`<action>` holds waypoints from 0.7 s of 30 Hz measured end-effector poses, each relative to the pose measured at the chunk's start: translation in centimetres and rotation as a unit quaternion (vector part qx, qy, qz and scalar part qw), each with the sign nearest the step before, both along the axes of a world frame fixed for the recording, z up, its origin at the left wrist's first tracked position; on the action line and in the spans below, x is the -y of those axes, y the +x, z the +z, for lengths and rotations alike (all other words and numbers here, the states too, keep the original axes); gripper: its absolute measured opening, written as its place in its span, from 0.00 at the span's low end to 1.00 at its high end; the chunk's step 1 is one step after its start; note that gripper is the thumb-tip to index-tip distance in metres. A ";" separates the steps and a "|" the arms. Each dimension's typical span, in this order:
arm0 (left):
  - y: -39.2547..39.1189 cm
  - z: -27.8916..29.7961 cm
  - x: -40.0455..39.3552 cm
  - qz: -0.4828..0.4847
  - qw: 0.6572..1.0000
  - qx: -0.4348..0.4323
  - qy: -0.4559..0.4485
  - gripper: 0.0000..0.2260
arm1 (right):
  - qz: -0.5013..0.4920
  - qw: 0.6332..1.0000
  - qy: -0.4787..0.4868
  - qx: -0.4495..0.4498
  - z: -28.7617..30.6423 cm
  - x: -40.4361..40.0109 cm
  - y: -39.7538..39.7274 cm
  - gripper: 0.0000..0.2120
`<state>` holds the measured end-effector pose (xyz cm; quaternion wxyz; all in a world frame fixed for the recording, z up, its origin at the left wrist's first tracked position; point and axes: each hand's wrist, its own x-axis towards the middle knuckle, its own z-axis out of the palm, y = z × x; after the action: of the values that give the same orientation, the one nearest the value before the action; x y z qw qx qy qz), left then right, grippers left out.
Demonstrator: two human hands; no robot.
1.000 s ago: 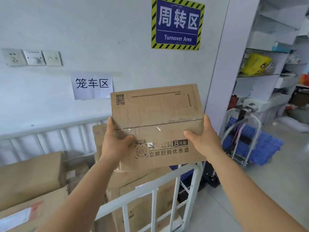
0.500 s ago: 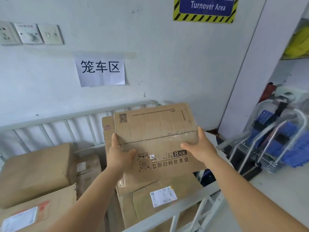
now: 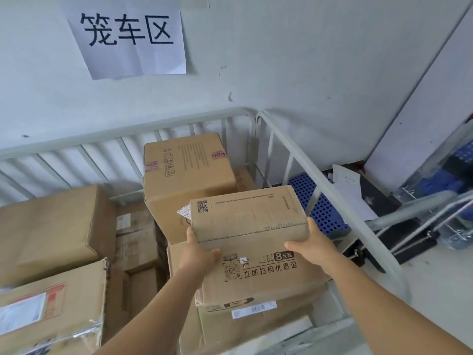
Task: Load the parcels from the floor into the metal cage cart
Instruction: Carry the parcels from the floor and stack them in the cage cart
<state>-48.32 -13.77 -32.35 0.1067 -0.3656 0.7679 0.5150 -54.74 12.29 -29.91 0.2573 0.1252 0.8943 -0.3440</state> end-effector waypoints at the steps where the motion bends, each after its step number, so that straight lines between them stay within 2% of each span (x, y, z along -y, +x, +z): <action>1: -0.4 -0.4 -0.2 0.002 1.000 0.006 -0.006 0.40 | 0.002 1.000 0.002 0.004 -0.5 -0.1 -0.5 0.50; 17: -2.2 -1.1 -1.2 0.000 0.997 0.050 -0.056 0.39 | 0.049 0.998 0.019 0.028 -1.3 -0.1 -5.1 0.50; 19: -2.0 -0.7 -1.3 -0.023 0.995 0.059 -0.076 0.41 | 0.053 0.998 0.021 0.021 -1.2 -0.1 -4.8 0.50; 21: -1.7 -0.3 -1.4 -0.070 0.986 0.067 -0.136 0.41 | 0.068 0.997 0.047 0.004 -1.0 0.1 -4.3 0.49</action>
<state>-49.99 -12.40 -32.65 0.1429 -0.3559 0.8454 0.3716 -58.99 12.17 -30.89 0.2778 0.0772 0.9149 -0.2825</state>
